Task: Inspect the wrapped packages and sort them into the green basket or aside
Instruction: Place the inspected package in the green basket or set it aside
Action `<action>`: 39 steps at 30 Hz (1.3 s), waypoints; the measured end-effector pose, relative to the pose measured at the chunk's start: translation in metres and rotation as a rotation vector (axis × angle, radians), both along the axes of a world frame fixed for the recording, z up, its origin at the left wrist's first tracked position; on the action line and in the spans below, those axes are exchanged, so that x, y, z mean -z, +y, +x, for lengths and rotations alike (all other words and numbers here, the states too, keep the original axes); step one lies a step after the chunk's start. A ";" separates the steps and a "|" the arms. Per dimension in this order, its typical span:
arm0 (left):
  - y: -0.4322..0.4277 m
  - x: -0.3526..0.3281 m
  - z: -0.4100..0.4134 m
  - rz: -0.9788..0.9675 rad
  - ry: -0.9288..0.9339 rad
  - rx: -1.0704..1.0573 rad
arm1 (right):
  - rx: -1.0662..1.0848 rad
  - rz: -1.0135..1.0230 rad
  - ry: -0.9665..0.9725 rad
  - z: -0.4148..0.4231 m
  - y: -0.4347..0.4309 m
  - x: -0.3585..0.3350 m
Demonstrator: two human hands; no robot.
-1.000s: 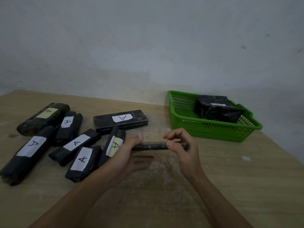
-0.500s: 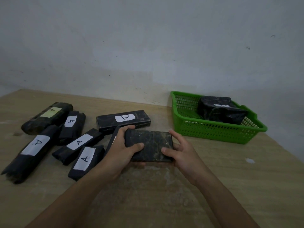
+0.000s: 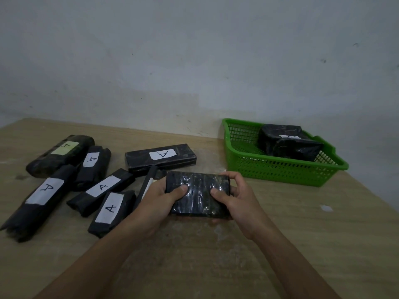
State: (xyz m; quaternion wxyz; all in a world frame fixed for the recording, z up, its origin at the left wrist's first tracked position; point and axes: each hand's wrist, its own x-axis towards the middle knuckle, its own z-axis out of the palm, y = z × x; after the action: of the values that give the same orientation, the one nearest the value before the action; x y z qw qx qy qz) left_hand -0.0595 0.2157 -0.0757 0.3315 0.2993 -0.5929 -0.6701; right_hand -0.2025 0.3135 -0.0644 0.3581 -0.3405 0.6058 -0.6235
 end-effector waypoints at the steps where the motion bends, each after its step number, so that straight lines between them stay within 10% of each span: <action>1: 0.000 0.000 0.000 0.009 0.007 0.010 | 0.006 0.006 0.014 0.000 0.000 0.000; 13: 0.007 0.006 -0.005 -0.225 -0.026 -0.065 | 0.159 -0.029 0.367 0.003 -0.007 0.018; 31: 0.028 -0.012 -0.006 -0.153 0.075 -0.184 | 0.127 -0.081 -0.111 0.017 -0.009 0.012; 39: 0.028 -0.005 -0.008 -0.214 0.018 -0.265 | 0.171 -0.042 -0.041 0.028 -0.007 0.007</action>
State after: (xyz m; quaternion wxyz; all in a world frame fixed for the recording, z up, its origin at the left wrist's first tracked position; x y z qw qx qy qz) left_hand -0.0676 0.2441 -0.0708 0.4522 0.3320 -0.6132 -0.5561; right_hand -0.1748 0.3067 -0.0714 0.3086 -0.2819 0.6121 -0.6713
